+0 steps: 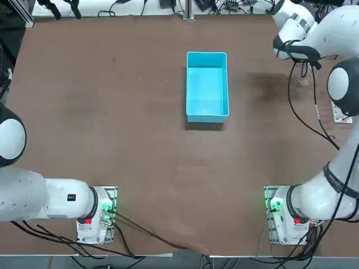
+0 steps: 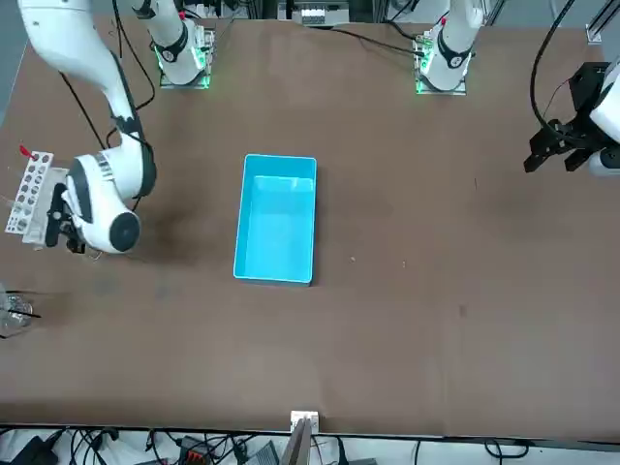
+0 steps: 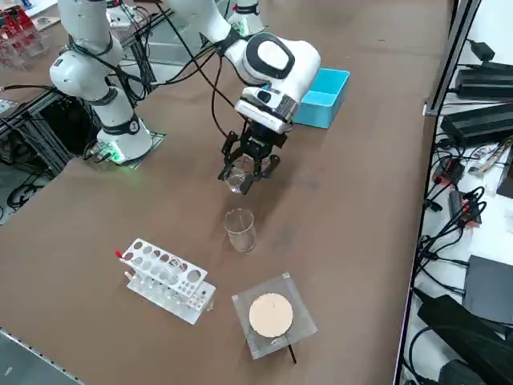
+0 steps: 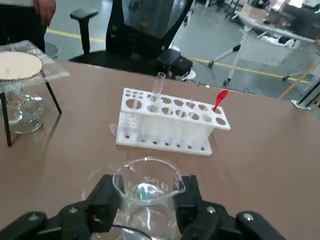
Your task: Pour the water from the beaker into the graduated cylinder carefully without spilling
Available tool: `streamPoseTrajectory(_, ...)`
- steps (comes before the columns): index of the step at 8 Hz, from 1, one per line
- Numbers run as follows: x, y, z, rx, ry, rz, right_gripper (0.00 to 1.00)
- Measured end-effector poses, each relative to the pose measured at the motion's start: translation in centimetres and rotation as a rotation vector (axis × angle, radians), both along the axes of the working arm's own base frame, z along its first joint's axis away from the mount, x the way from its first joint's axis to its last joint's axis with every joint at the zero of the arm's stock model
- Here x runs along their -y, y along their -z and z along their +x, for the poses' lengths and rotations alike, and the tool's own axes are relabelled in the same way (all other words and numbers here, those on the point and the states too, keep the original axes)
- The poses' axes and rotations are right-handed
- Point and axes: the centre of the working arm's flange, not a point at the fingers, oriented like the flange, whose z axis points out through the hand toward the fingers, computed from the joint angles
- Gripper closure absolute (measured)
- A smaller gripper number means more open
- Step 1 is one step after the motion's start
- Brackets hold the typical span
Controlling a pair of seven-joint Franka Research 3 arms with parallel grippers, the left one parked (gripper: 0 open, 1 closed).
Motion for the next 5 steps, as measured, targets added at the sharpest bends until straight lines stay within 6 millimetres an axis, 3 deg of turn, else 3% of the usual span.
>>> streamPoseTrajectory(3, 2.7, 0.7, 0.0, -0.005, -0.022, 0.09, 0.39)
streamPoseTrajectory(5, 3.2, -0.6, -0.5, -0.018, -0.016, 0.219, 0.39)
